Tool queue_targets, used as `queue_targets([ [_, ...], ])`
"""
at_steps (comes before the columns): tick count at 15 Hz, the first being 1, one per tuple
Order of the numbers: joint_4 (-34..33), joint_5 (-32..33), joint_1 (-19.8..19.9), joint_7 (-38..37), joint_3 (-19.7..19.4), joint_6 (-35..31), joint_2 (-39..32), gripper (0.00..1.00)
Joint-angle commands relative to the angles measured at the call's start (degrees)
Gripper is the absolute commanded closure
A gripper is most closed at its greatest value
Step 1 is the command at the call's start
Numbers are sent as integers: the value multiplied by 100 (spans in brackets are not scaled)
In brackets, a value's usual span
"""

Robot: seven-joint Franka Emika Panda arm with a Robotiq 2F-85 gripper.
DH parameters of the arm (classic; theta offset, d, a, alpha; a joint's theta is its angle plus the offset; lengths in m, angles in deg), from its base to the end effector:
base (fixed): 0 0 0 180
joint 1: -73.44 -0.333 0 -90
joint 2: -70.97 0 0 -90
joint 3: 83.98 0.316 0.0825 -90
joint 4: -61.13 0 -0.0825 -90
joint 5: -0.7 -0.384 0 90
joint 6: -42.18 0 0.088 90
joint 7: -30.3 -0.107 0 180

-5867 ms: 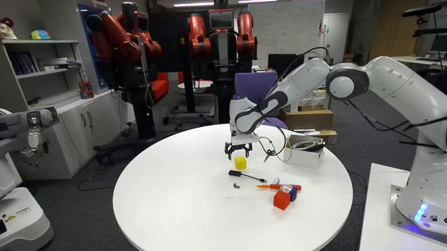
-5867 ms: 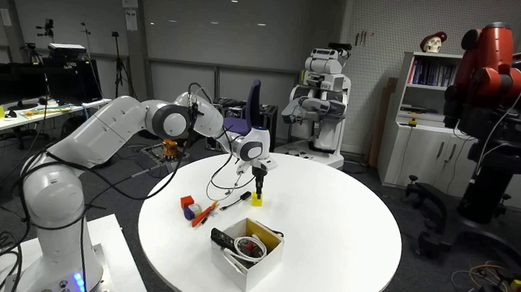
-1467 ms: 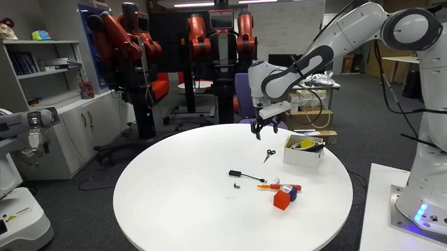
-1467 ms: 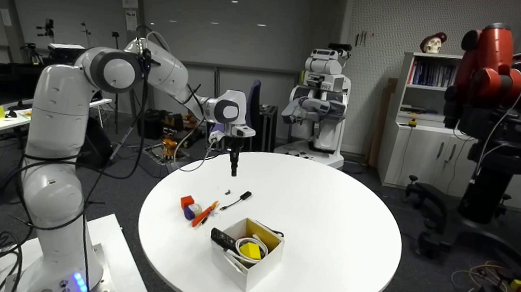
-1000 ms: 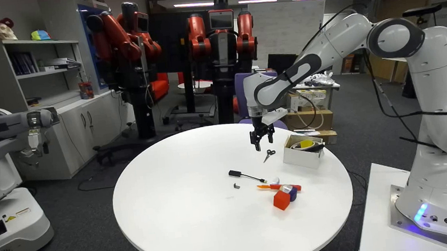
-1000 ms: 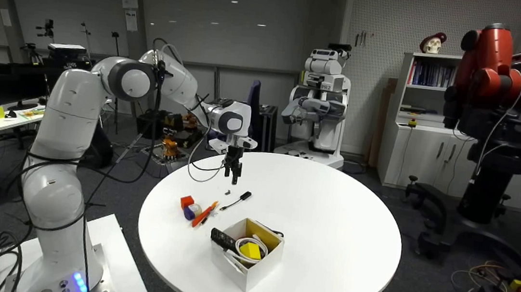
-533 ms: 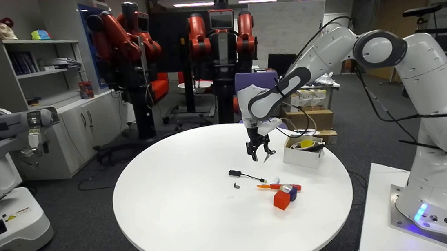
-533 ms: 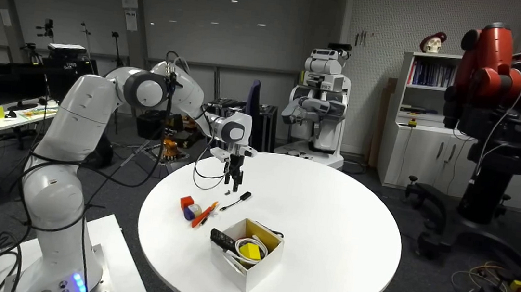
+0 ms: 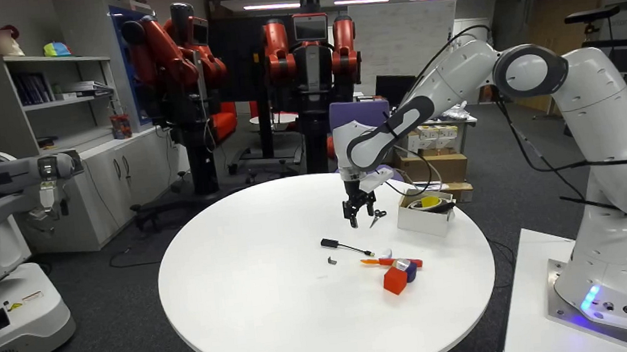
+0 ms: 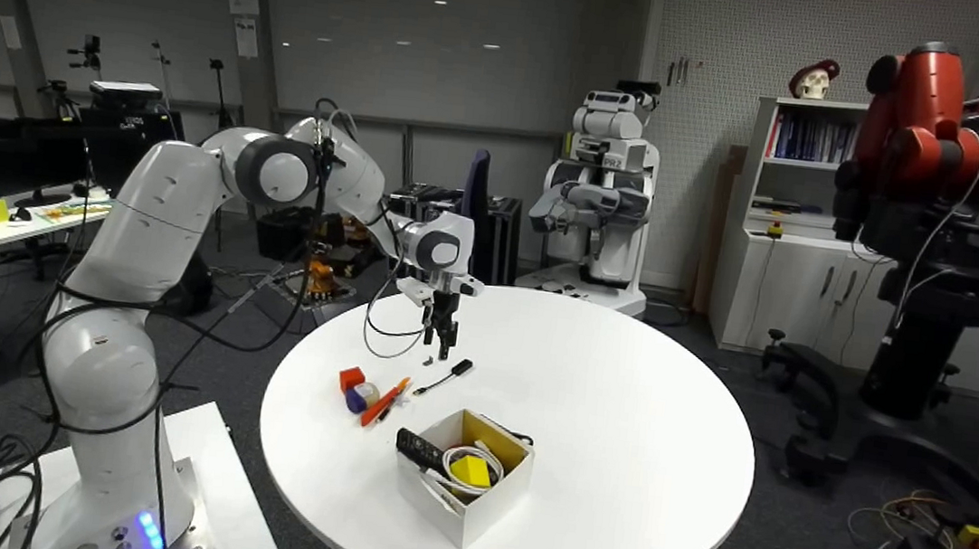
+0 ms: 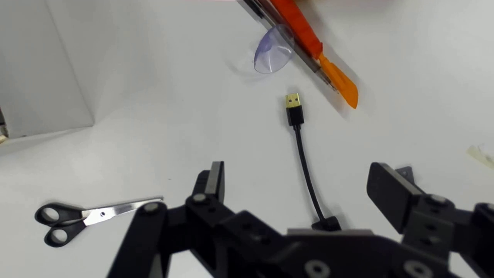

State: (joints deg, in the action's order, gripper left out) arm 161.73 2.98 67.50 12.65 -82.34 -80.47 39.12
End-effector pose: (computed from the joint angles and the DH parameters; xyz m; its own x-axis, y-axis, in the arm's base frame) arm 0.6392 0.0820 0.2393 0.9749 -0.1570 -0.1577 -0.1484 -0.9868 0.0651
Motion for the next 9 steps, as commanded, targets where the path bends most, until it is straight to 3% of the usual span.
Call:
queue_targets([
  [1,-110,-221,41,424,70,-609,-277,0],
  [9,-778,-154,-92,751,130,-1301,-1031,0],
])
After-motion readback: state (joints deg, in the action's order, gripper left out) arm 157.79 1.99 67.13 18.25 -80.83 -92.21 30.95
